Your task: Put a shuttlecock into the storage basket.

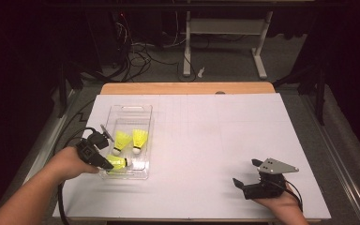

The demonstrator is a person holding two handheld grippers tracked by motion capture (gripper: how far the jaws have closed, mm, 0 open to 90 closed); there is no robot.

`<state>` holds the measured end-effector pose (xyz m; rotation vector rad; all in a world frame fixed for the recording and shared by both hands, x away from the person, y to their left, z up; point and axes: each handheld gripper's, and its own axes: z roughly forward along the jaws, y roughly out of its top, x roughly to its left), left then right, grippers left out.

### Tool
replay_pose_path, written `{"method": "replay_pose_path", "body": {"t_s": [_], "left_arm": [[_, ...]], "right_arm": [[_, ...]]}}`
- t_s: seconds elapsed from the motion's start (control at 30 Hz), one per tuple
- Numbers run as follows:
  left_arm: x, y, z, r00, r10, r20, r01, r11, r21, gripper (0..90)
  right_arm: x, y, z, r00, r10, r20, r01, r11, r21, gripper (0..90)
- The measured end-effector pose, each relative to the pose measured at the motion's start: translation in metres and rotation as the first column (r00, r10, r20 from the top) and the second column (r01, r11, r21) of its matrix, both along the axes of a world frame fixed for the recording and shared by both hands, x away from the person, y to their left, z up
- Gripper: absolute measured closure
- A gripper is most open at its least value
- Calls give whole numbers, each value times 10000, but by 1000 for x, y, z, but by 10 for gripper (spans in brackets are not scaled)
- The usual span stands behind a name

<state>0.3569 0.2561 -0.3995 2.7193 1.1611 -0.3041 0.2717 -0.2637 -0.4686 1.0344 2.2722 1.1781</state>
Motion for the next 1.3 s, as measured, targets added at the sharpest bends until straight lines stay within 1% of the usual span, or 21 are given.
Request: {"method": "replay_pose_path", "body": {"t_s": [0.1, 0.13, 0.4, 0.43, 0.53, 0.63, 0.73, 0.83, 0.97, 1.13, 1.27, 1.3], "left_arm": [[0, 0, 2, 9999, -7, 107, 6, 10000, 70, 725], [0, 0, 4, 9999, 58, 113, -59, 9999, 88, 709], [-1, -5, 19, 9994, 18, 340, -28, 9996, 286, 653], [-1, -5, 21, 9991, 27, 425, -42, 9993, 363, 645], [-2, -6, 26, 9991, 93, 422, -110, 9991, 420, 614], [-3, -7, 30, 9984, 164, 536, -193, 9983, 548, 596], [-4, -8, 34, 9974, 267, 665, -306, 9978, 583, 570], [-4, -10, 39, 9971, 262, 708, -307, 9975, 636, 551], [-4, -12, 43, 9958, 283, 869, -340, 9973, 649, 514], [-4, -15, 47, 9951, 287, 943, -354, 9969, 704, 480], [-3, -19, 47, 9940, 368, 1026, -445, 9963, 739, 412], [-3, -21, 47, 9936, 417, 1047, -496, 9960, 745, 411]], "right_arm": [[0, 0, 0, 10000, 5, 27, -5, 10000, -19, 21], [0, 0, 0, 10000, 1, 32, -1, 10000, -18, 21], [0, 0, 1, 10000, -19, 24, 19, 10000, 1, 21], [0, 0, 1, 10000, -10, 36, 10, 10000, 1, 21], [-1, 0, 1, 10000, 22, 58, -22, 10000, -10, 21], [-1, 0, 2, 10000, 21, 67, -21, 10000, 10, 21], [-1, 0, 2, 10000, 33, 83, -33, 10000, 10, 21], [-1, 0, 2, 10000, 29, 94, -29, 10000, 23, 21], [-1, 0, 3, 9999, 61, 117, -61, 10000, 15, 21], [-1, 1, 3, 9999, 68, 105, -68, 10000, 19, 21], [-1, 1, 3, 9999, 83, 126, -83, 10000, 1, 21], [-1, 0, 3, 9999, 86, 131, -86, 10000, 4, 21]]}}
